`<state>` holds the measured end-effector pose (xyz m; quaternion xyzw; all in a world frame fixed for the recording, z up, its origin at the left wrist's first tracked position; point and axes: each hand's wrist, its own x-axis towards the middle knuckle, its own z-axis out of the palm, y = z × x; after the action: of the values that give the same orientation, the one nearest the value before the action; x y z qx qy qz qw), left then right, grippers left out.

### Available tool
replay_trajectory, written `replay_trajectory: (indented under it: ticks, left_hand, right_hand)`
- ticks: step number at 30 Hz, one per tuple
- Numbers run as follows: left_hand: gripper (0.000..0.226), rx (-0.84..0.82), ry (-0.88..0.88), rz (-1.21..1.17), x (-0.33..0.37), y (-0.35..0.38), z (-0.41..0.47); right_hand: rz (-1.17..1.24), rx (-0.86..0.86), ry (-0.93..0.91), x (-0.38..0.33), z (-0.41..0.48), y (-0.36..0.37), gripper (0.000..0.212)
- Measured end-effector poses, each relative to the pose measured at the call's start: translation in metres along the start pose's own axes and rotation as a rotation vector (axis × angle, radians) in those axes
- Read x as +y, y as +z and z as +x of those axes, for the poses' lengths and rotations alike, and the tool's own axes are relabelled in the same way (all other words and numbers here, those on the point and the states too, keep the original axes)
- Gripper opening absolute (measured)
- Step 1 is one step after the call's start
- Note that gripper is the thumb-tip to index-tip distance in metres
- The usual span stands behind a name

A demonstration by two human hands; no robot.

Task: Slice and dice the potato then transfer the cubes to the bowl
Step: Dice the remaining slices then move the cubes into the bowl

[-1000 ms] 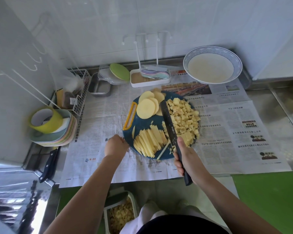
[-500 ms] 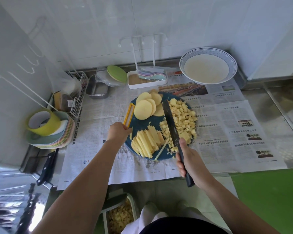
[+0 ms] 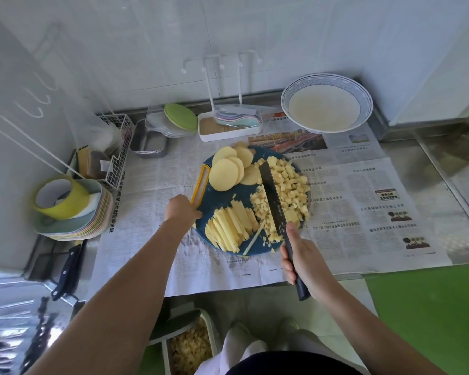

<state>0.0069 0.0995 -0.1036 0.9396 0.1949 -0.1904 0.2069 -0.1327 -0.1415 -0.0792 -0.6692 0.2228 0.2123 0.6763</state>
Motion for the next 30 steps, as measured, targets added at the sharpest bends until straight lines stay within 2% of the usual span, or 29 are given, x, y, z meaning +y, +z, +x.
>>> replay_trajectory:
  ticks: [6, 9, 11, 14, 19, 22, 26, 30]
  left_hand:
    - [0.024, -0.06, -0.1, -0.175, 0.002, -0.007, -0.02]
    - [0.028, -0.113, -0.059, -0.234, 0.015, -0.003, -0.035]
    - [0.021, -0.131, -0.005, -0.232, 0.023, 0.002, -0.042]
    - [0.015, -0.068, 0.049, -0.227, 0.032, 0.005, -0.05]
    - [0.026, 0.143, 0.242, -0.054, 0.047, 0.008, -0.07]
    - [0.016, 0.06, 0.305, 0.001, 0.062, 0.027, -0.081]
    - [0.014, -0.099, 0.327, 0.263, 0.077, 0.058, -0.088]
    - [0.016, -0.096, 0.344, 0.334, 0.079, 0.071, -0.084]
  right_hand:
    - [-0.015, -0.003, -0.026, -0.005, -0.001, -0.001, 0.059]
    - [-0.015, -0.007, -0.032, -0.006, 0.0, -0.002, 0.059]
    - [-0.005, -0.005, -0.024, -0.007, 0.001, -0.003, 0.058]
    - [0.008, -0.004, -0.023, -0.007, 0.001, -0.004, 0.057]
    - [-0.002, 0.008, -0.028, -0.005, 0.001, -0.01, 0.057]
    - [0.014, 0.008, -0.021, -0.002, -0.001, -0.014, 0.057]
    - [-0.003, 0.017, -0.031, -0.001, -0.003, -0.017, 0.059]
    - [-0.009, 0.019, -0.039, 0.002, -0.006, -0.021, 0.06]
